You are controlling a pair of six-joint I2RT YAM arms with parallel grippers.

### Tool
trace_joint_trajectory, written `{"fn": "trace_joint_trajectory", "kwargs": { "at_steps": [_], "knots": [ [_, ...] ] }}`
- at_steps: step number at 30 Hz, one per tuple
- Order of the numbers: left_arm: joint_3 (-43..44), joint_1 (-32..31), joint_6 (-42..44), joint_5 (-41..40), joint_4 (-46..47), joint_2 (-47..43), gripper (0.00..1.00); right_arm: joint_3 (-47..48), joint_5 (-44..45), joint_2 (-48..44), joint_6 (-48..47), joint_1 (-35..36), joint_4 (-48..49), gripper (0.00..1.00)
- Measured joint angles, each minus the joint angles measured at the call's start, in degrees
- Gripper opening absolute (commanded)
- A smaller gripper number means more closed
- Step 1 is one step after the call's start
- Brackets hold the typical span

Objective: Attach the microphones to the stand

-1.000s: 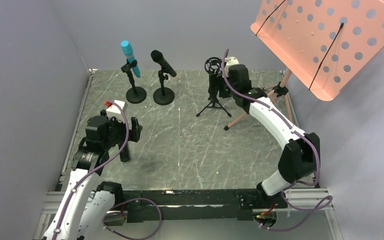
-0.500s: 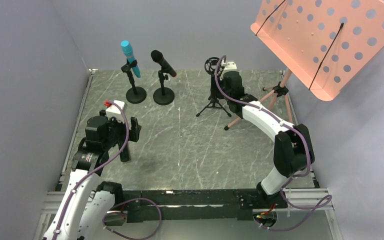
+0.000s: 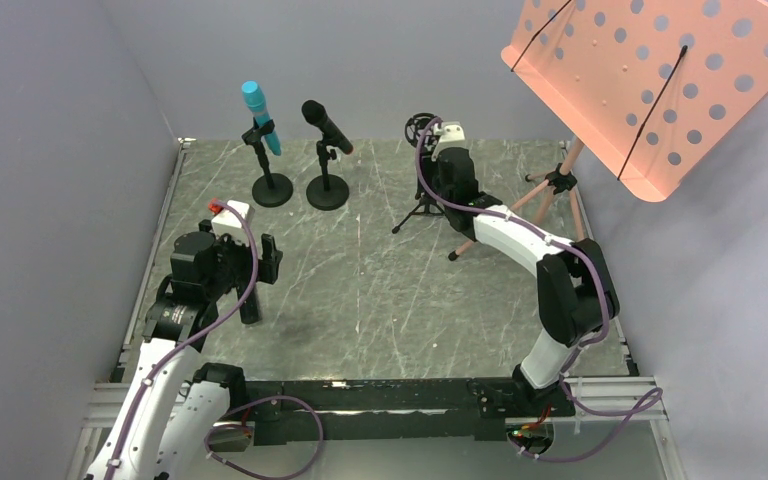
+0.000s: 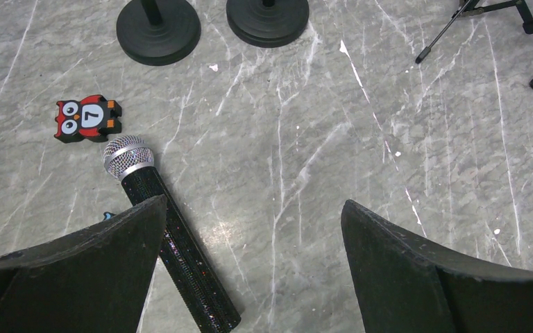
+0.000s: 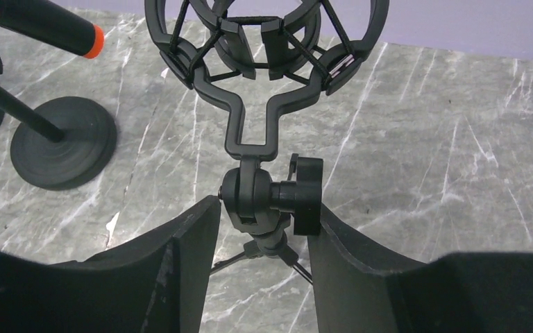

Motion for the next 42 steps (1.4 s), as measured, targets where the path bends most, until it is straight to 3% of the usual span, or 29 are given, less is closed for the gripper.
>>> {"fn": "trace_joint_trajectory", "kwargs": {
  "at_steps": [11, 17, 28, 42],
  "knots": [
    [0.0, 0.0, 0.0, 0.0, 0.0, 0.0, 0.99, -1.84, -0.74, -0.11, 1.92, -0.02, 3.72, 0.46],
    [0.0, 0.0, 0.0, -0.07, 0.0, 0.0, 0.99, -1.84, -4.13, -0.55, 4.31, -0.31, 2.54, 0.55],
    [0.0, 0.0, -0.02, -0.13, 0.0, 0.0, 0.99, -4.13, -8.9, -3.96, 7.58, -3.23, -1.31, 0.52],
    [-0.02, 0.0, -0.02, -0.17, 0.0, 0.0, 0.99, -2.12, -4.09, -3.39, 7.74, -3.08, -1.36, 0.49]
  ]
}}
